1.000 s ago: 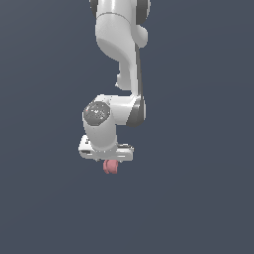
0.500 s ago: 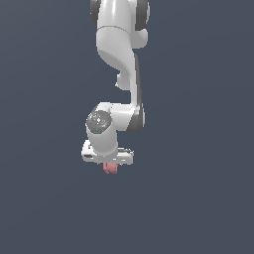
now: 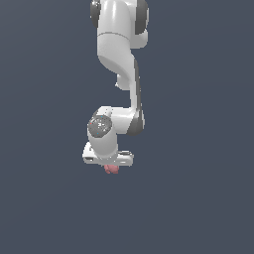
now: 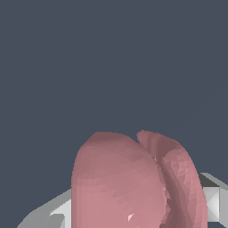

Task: Pick up the object and move it to a goal position.

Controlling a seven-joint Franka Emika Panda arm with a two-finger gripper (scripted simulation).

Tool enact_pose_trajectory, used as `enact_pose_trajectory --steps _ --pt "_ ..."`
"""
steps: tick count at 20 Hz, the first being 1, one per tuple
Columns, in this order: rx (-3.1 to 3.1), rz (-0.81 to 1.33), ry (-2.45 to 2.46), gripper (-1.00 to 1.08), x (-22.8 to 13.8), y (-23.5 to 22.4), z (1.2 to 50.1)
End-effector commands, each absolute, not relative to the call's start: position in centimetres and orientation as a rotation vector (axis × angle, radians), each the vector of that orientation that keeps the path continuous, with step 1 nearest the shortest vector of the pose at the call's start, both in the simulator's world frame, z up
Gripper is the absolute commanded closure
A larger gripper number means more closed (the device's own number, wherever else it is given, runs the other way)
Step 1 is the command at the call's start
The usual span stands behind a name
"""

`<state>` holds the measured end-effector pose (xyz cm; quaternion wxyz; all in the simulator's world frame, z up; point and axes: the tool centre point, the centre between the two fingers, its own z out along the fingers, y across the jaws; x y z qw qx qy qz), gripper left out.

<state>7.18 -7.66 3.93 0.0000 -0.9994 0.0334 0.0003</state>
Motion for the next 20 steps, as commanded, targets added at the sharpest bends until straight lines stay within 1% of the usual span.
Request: enact_pose_trajectory --steps 1,12,20 --pt "-3.140 0.000 0.105 1.08 7.2 -7.7 3.9" --pt "-3.140 0.000 0.105 1.08 7.3 -7.9 4.5" --pt "-3.140 0.000 0.105 1.08 8.3 -10.1 8.4"
